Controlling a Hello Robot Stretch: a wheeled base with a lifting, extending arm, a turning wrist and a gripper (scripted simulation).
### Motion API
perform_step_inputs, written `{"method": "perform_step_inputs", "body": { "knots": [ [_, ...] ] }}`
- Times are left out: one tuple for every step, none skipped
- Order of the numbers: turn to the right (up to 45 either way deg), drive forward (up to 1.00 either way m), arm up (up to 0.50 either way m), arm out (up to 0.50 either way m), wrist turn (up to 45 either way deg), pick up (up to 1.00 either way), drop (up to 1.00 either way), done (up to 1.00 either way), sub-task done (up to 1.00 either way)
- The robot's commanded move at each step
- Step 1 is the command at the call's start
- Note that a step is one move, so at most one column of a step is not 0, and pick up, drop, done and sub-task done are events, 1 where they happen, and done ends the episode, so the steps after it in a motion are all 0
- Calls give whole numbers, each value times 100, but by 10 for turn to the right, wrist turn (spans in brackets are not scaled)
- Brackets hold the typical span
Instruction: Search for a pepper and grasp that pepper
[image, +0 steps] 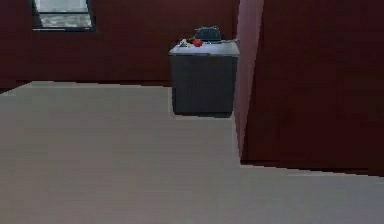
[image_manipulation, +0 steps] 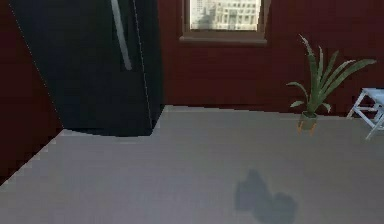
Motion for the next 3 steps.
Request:
{"method": "perform_step_inputs", "body": {
  "knots": [
    [0, 100, 0, 0, 0, 0, 0, 0, 0],
    [0, 100, 0, 0, 0, 0, 0, 0, 0],
    [-450, 0, 0, 0, 0, 0, 0, 0, 0]
  ]
}}
